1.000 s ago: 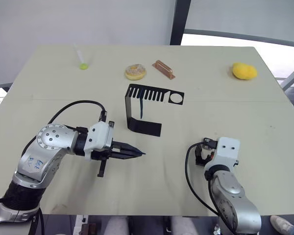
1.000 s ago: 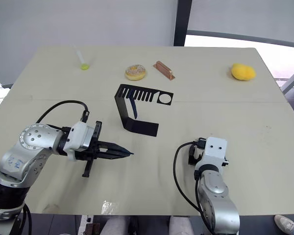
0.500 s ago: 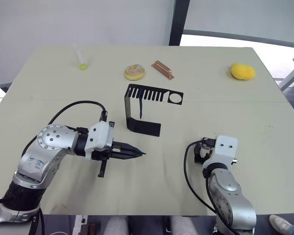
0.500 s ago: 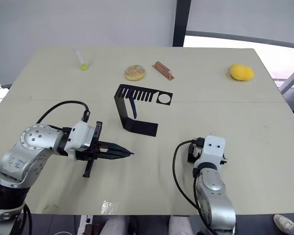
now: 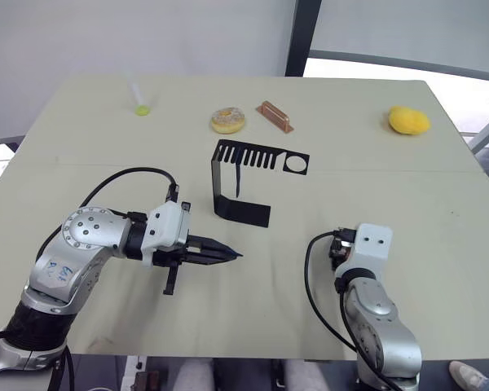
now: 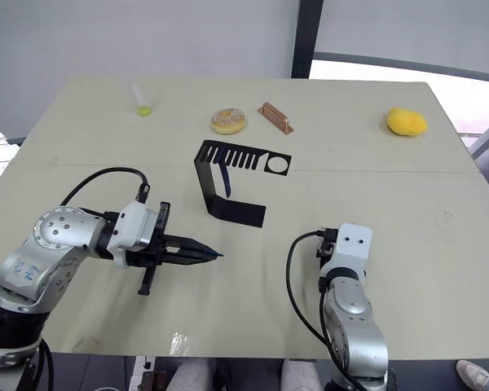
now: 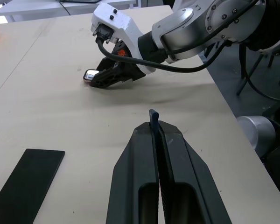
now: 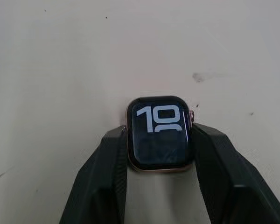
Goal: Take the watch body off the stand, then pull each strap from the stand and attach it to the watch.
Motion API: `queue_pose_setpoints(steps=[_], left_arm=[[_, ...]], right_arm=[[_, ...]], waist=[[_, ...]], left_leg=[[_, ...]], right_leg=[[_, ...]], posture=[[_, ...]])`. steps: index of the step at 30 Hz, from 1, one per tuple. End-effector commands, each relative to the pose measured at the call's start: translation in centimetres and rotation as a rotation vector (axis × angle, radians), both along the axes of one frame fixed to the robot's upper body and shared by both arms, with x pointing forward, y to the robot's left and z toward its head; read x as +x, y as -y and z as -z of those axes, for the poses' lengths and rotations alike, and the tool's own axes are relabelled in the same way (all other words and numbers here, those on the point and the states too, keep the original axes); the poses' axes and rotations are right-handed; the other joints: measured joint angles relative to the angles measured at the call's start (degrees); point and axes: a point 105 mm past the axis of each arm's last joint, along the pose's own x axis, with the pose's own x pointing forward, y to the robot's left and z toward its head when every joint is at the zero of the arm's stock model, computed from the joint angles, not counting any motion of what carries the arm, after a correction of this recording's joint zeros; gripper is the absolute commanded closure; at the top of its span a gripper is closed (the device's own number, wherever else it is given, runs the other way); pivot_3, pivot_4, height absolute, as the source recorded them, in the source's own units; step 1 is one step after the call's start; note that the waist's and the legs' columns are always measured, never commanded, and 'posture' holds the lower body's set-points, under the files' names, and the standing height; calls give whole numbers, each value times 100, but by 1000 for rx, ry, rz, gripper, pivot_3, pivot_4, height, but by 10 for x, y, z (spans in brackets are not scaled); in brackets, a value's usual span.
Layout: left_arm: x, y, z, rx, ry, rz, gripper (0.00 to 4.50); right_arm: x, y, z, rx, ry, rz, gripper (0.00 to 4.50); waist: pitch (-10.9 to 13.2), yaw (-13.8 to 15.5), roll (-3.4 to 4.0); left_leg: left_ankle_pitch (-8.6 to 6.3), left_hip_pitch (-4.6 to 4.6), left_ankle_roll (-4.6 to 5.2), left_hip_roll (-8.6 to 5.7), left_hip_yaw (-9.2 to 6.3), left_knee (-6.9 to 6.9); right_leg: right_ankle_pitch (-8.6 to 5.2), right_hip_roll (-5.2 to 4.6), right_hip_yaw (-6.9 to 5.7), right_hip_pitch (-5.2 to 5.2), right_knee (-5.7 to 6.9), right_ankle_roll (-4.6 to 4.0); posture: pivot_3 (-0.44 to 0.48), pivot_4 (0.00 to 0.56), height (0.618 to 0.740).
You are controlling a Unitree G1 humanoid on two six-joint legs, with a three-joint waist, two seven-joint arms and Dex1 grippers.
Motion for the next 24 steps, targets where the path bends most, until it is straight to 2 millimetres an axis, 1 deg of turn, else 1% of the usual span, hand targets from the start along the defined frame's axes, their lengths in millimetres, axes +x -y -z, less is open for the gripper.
queue_pose_setpoints(steps=[1, 11, 13, 16, 17, 19, 21, 24], left_arm=[[-4, 3, -9, -20, 38, 26, 4500], [-3, 3, -9, -21, 41, 20, 4500], [-2, 3, -9, -22, 43, 18, 4500], [-1, 3, -9, -23, 46, 14, 4500], [-1, 2, -9, -23, 47, 12, 4500], [0, 1, -8, -21, 49, 9, 4500], [0, 1, -8, -20, 51, 7, 4500], [0, 1, -8, -20, 53, 8, 4500]], right_arm=[[-4, 5, 9, 22, -33, 37, 2976], [-2, 5, 10, 32, -32, 21, 2976], [-2, 4, 7, 33, -18, -1, 2976], [1, 1, -4, 38, 33, -74, 2976], [2, 2, -7, 40, 46, -97, 2976], [4, 12, -10, 23, 54, -112, 2976], [3, 20, -9, 7, 41, -127, 2976], [-1, 23, 1, -14, -19, -185, 2976]], waist=[[0, -2, 0], [0, -3, 0], [0, -3, -1], [0, -9, -1], [0, -9, 0], [1, -9, 2], [1, -8, 2], [1, -6, 1]], left_leg=[[0, 0, 0, 1, 0, 0], [0, 0, 0, 1, 0, 0], [0, 0, 0, 1, 0, 0], [0, 0, 0, 2, 0, 0], [0, 0, 0, 2, 1, 0], [0, 0, 0, 2, 1, 0], [0, 0, 0, 2, 1, 0], [0, 0, 0, 2, 1, -1]], right_leg=[[0, 1, 0, 0, 0, 0], [0, 1, 1, 0, 1, 0], [0, 1, 1, 0, 1, 0], [0, 2, 1, 0, 1, 0], [0, 2, 1, 0, 1, 0], [0, 2, 1, -1, 1, 0], [0, 3, 0, -1, 2, 0], [0, 3, 1, -1, 2, 0]], posture=[[0, 150, 740], [0, 150, 740], [0, 150, 740], [0, 150, 740], [0, 150, 740], [0, 150, 740], [0, 150, 740], [0, 150, 740]])
